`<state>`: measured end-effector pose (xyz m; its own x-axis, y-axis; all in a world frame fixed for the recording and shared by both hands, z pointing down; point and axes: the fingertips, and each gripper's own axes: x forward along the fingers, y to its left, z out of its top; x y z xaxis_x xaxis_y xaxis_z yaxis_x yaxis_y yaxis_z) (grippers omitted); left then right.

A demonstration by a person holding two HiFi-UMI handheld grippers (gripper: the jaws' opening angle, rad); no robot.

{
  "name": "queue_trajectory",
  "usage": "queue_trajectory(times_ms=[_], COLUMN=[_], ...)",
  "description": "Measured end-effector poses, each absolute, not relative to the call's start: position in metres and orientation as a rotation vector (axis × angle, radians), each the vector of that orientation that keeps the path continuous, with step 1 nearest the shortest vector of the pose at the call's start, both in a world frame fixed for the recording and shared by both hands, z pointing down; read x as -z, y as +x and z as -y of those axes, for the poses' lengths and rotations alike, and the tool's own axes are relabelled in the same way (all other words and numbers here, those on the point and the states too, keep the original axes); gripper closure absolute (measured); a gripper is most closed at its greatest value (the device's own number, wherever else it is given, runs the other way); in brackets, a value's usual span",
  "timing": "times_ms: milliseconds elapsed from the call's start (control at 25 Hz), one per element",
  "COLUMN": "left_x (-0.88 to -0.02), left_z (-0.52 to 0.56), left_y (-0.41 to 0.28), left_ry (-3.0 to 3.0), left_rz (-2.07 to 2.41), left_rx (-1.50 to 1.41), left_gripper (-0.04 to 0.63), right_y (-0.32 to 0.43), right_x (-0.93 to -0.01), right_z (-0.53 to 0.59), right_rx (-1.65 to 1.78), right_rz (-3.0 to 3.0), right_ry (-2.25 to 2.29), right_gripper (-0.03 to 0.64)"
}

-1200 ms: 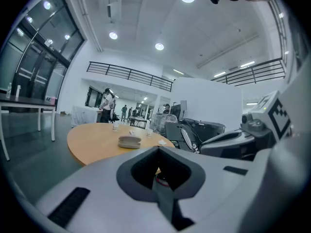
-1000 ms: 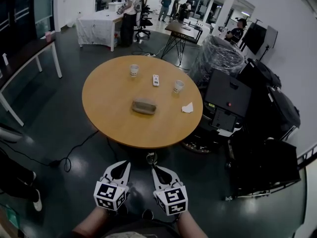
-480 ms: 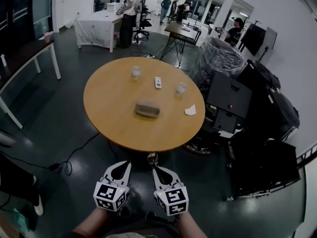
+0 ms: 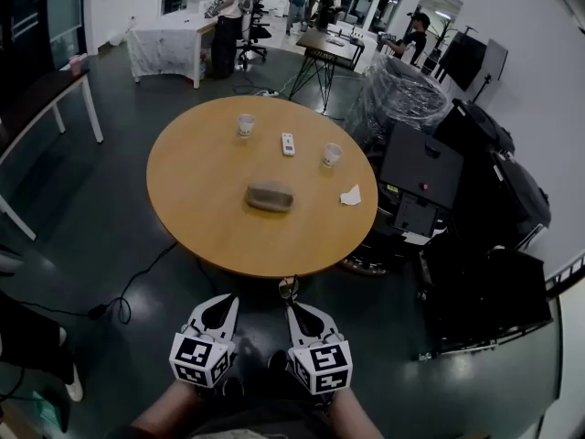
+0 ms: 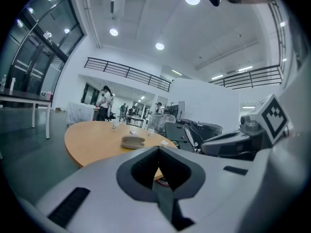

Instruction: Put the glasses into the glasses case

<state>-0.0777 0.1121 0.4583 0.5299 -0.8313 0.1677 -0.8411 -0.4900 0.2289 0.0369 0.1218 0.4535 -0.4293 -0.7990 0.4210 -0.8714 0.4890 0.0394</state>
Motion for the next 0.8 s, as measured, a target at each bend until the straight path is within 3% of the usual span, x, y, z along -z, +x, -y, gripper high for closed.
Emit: queue_trajectory(times_ms=[800], left_x=[-0.467], left_z=[0.036], left_y=[-0.034], left_ry=[2.414], left_rz=[1.525], left_rx=[-0.13], left_gripper=[0.589], right_y=[0.083], right_x=[-0.469], right_z=[0.043], right_rx=[-0.304], right_rz=[2.429], right_ry=[1.254], right_gripper=[0.621])
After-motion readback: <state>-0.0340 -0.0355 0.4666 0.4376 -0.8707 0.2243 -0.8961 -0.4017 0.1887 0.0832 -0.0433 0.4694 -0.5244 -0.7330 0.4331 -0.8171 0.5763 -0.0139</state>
